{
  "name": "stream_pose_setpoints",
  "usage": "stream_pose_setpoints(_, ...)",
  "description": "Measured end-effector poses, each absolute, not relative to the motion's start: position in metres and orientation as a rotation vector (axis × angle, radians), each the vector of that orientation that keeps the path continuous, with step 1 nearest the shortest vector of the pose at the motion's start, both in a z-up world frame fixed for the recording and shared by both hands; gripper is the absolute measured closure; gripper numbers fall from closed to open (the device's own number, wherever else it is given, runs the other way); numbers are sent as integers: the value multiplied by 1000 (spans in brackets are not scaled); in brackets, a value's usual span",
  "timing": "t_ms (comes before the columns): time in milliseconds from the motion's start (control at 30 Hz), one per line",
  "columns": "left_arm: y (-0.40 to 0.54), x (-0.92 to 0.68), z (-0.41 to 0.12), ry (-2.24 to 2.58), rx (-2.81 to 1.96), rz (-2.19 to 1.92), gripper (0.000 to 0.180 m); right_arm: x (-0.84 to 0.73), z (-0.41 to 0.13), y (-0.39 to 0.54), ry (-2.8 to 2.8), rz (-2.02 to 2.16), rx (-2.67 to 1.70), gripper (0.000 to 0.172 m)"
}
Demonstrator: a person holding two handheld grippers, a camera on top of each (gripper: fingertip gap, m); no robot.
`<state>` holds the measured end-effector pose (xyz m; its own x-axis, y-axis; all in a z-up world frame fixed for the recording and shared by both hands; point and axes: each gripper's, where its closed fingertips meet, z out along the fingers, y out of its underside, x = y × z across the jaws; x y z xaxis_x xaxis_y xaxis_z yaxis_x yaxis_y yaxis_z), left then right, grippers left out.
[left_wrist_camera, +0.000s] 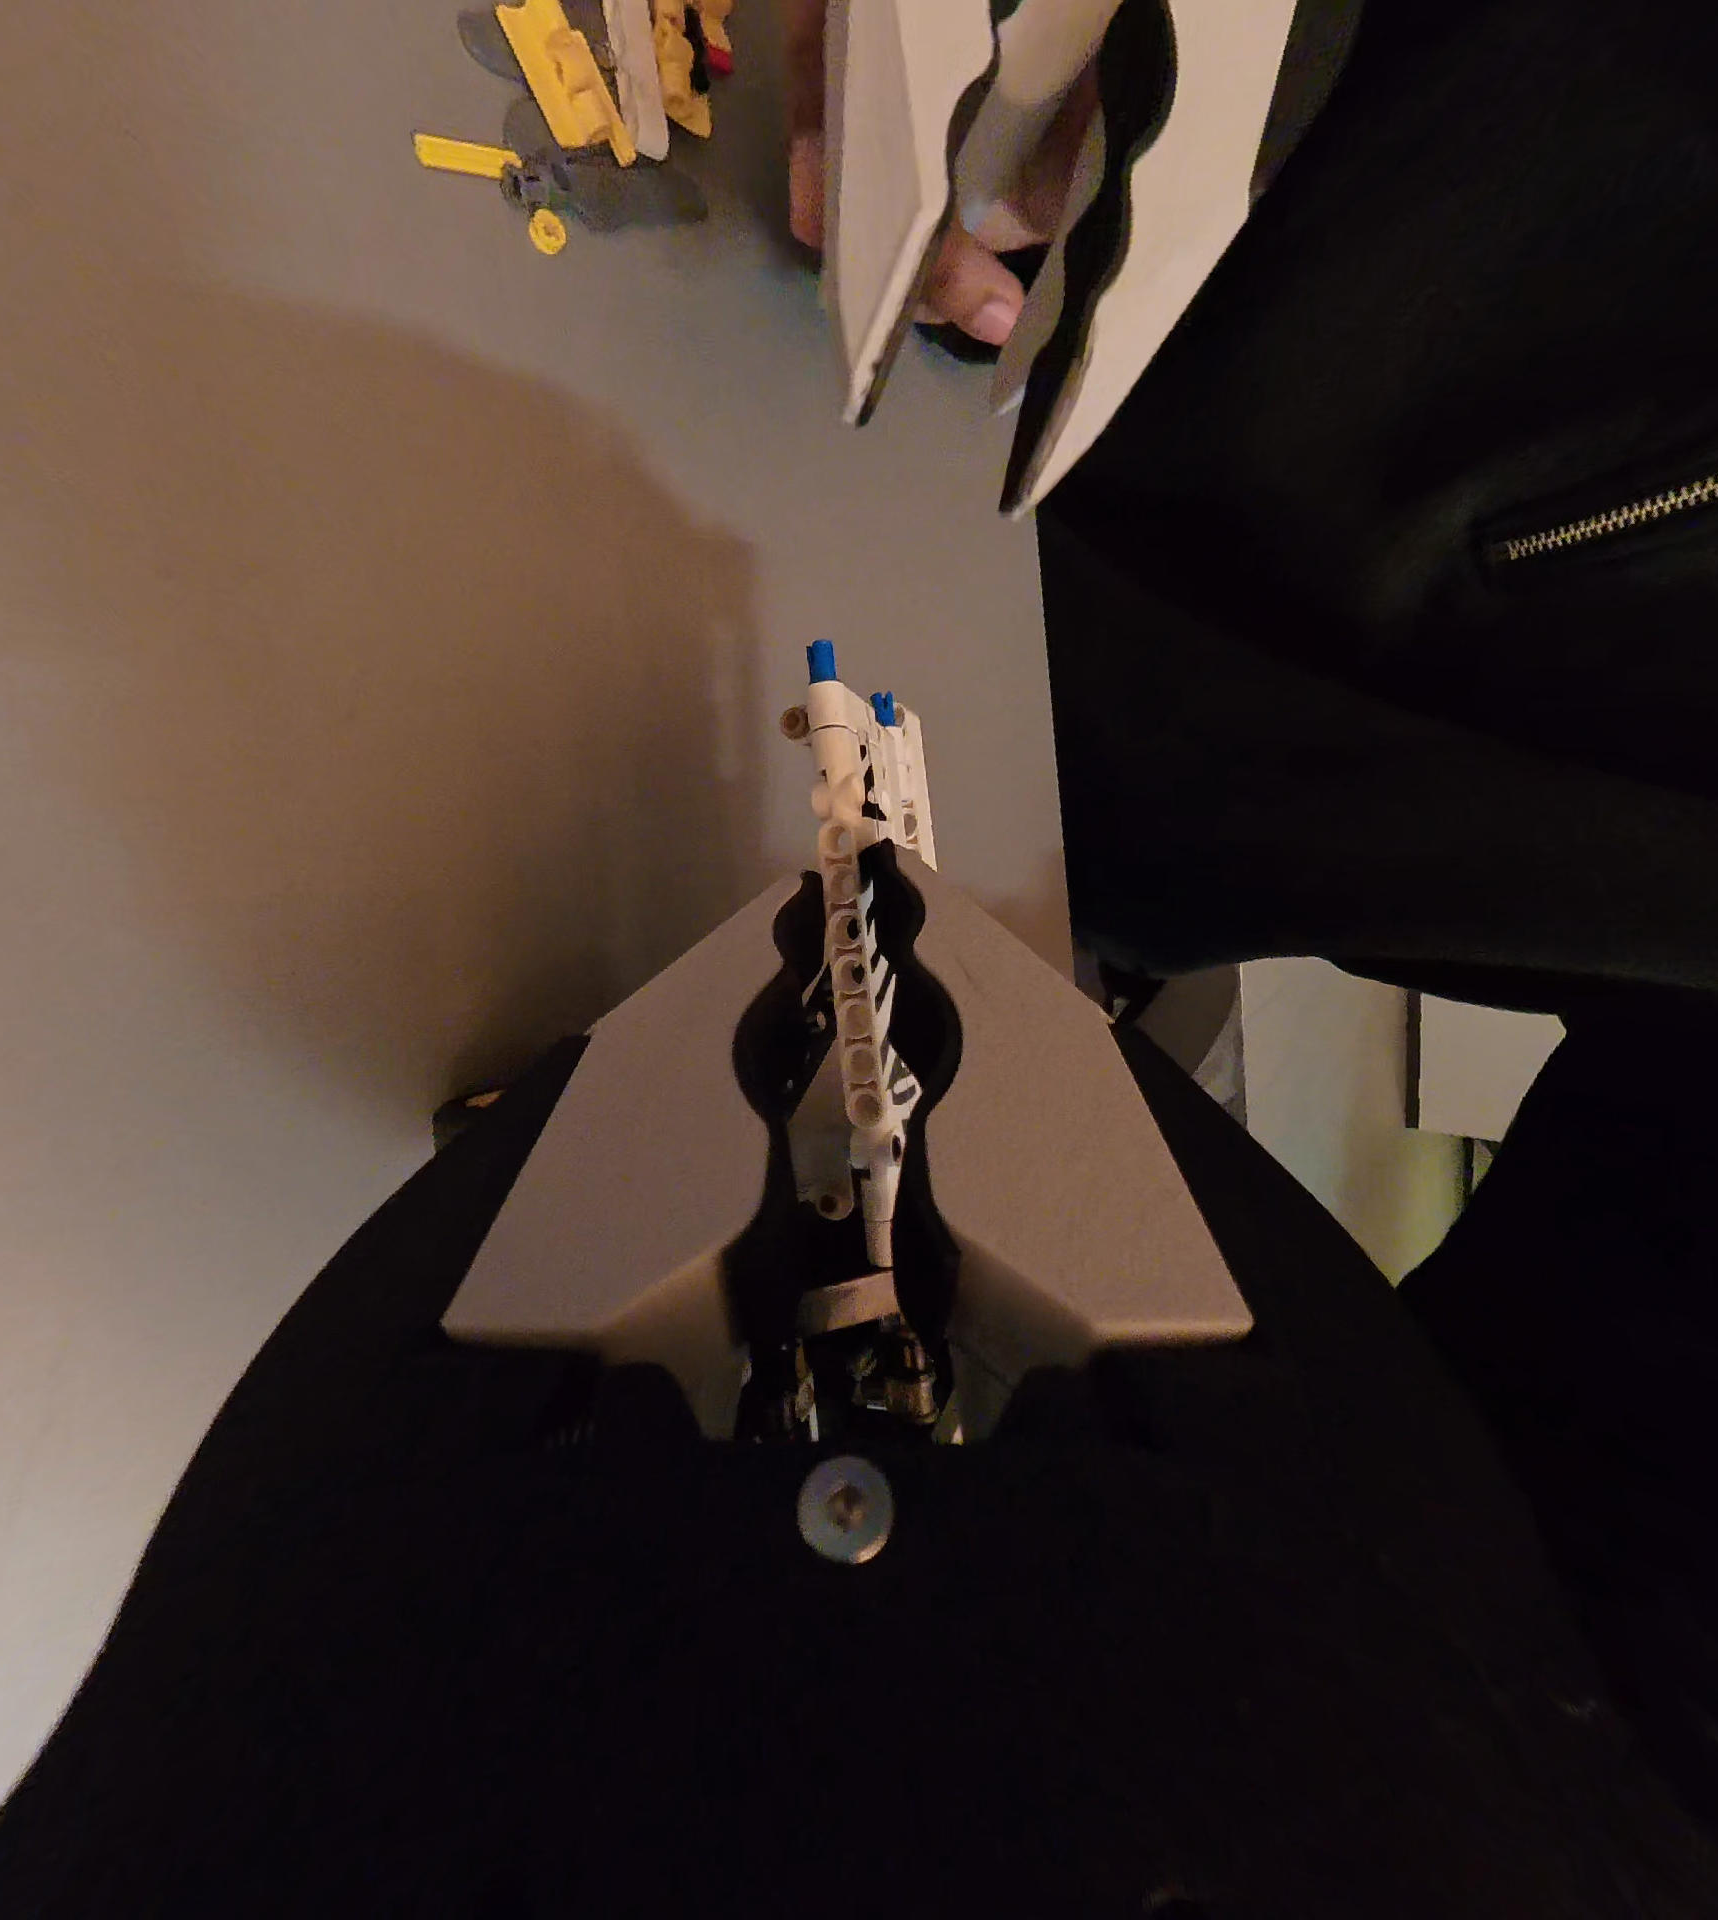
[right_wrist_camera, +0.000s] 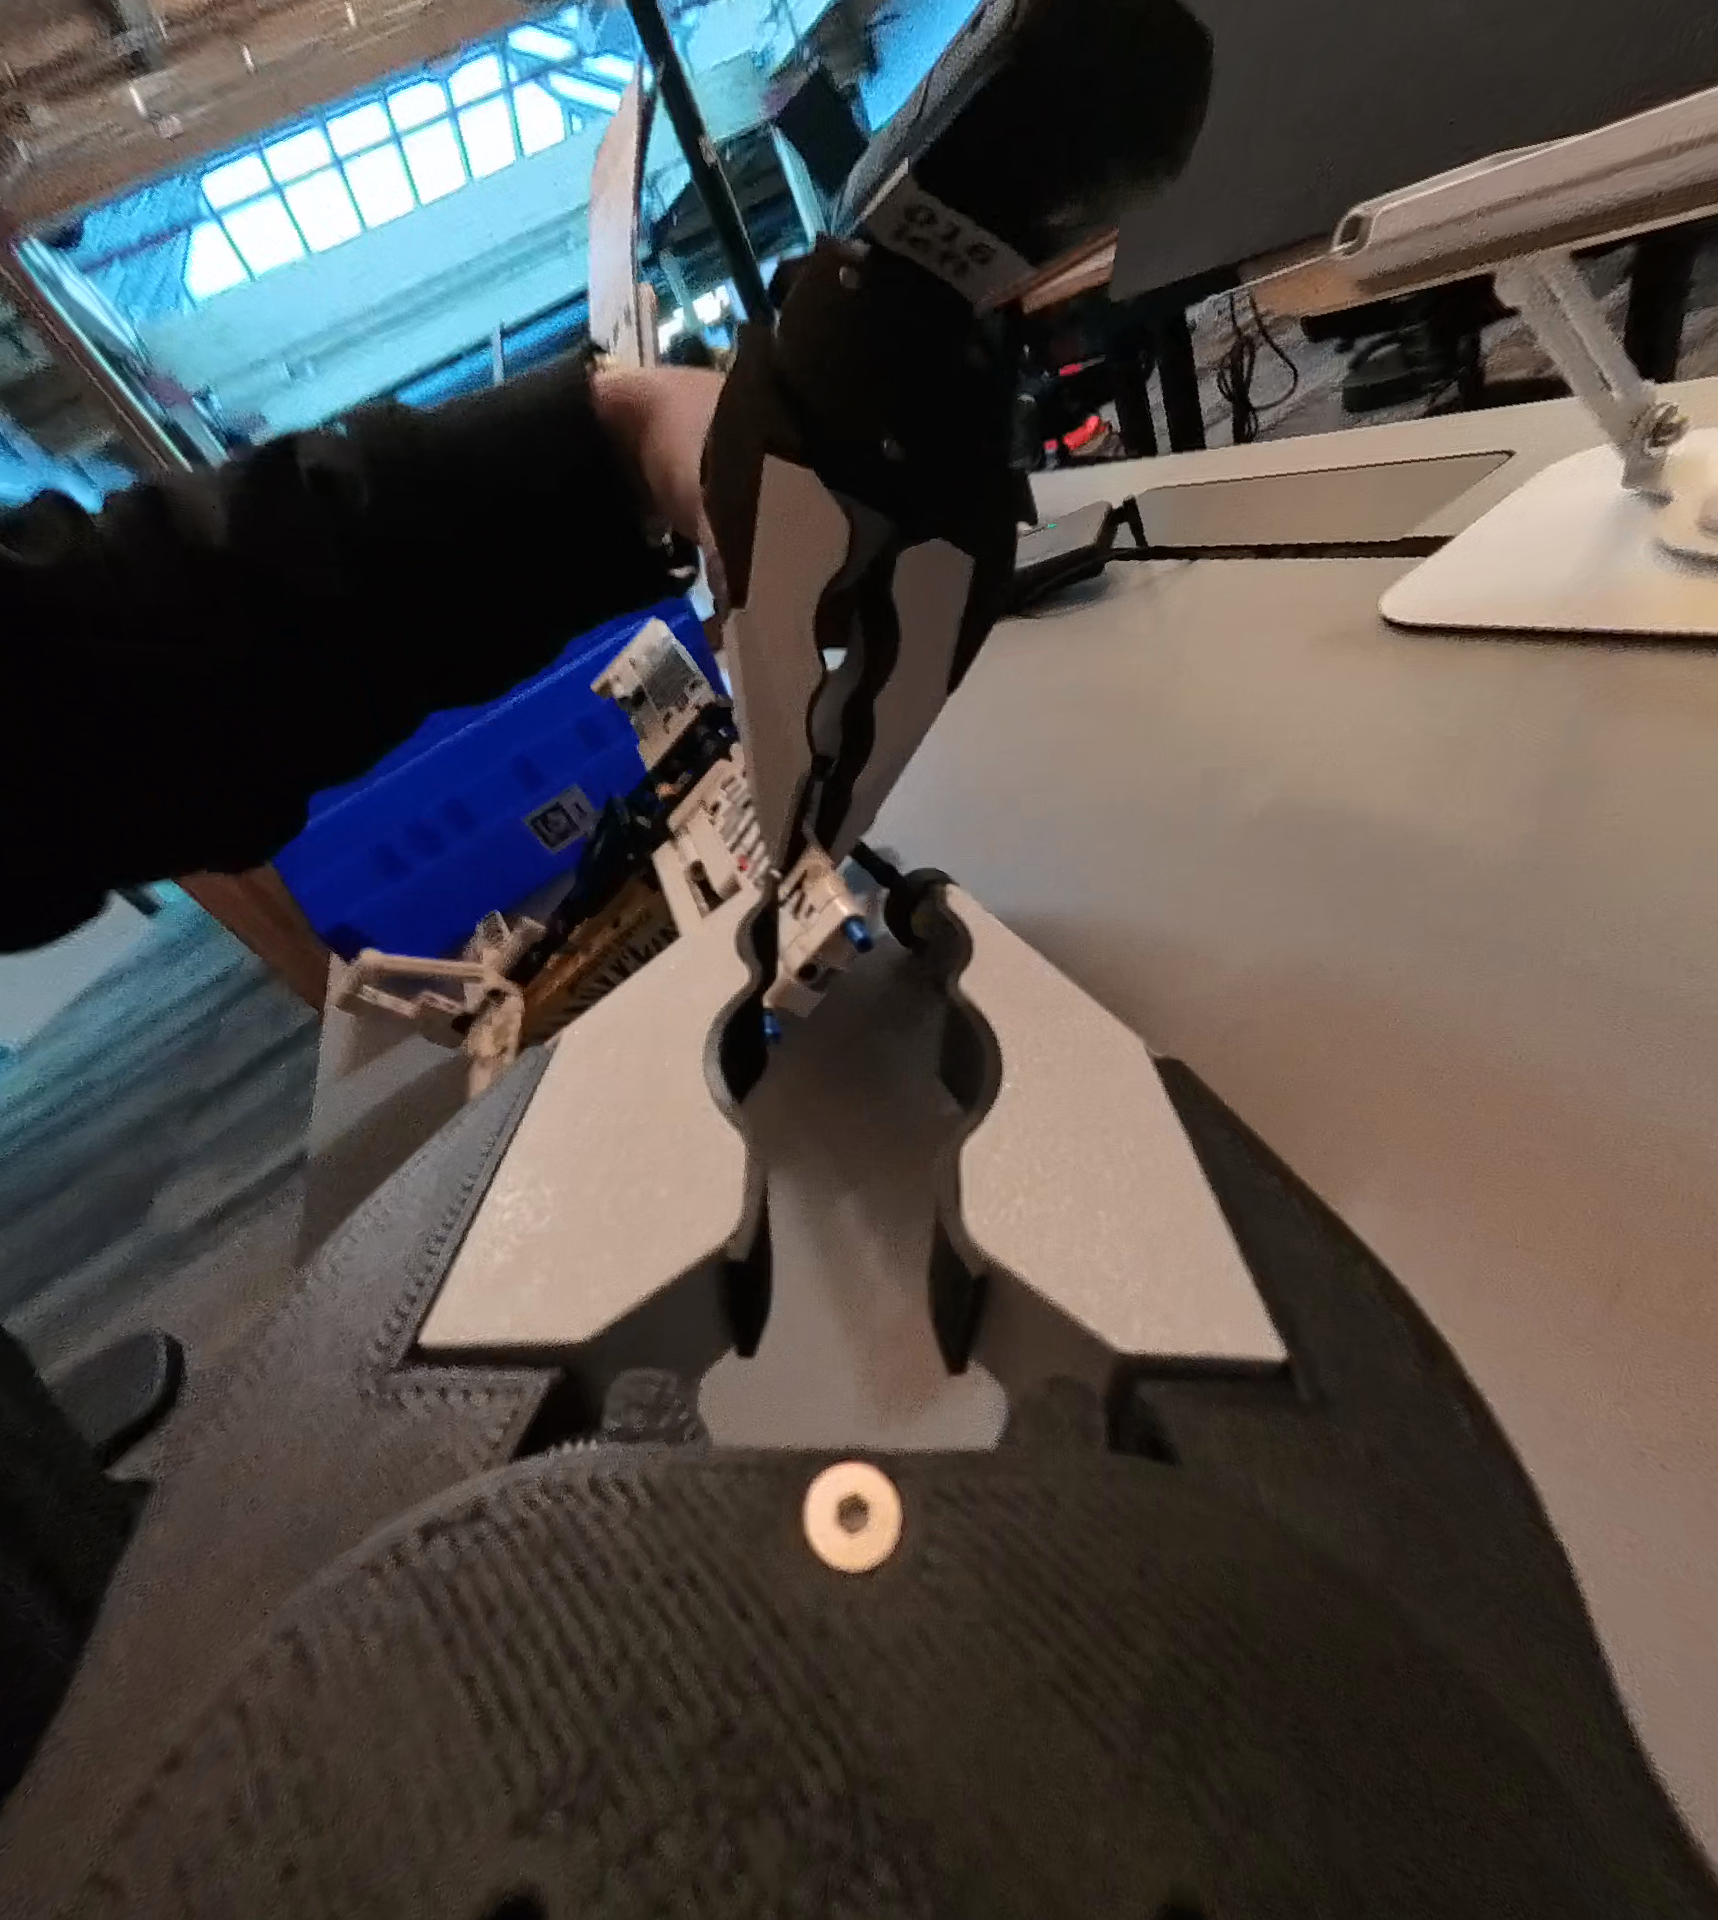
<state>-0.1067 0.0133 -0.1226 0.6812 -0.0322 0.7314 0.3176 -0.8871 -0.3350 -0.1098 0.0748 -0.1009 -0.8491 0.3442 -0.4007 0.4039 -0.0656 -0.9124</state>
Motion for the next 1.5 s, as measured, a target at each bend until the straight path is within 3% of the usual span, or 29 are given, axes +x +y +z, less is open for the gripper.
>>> stream_pose_setpoints(367, 12, -90, -121, -170, -2450, -1141, 173, -97, -120, 43, 2718, -1987, 289, 154)
stream_pose_setpoints(467, 15, -89, -121, -174, -2446, -1139, 172, -96, -118, 41, 2851, -1992, 183, 169)
stream_pose_setpoints(533, 20, -87, -119, -184, -2420, -1153, 157, -96, -117, 38, 2930, -1987, 118, 169)
stream_pose_setpoints(600, 22, -80, -120, -168, -2436, -1188, 152, -97, -114, 35, 2956, -1999, 76, 169)
stream_pose_setpoints(700, 24, -71, -126, -113, -2491, -1199, 165, -98, -115, 34, 2939, -1976, 62, 164)
stream_pose_setpoints(967, 27, -62, -128, -88, -2538, -1243, 168, -86, -115, 35, 2951, -1924, -124, 170)
stream_pose_setpoints(1500, 41, -52, -122, -84, -2424, -1297, 170, -72, -108, 59, 2693, -1997, 215, 170)
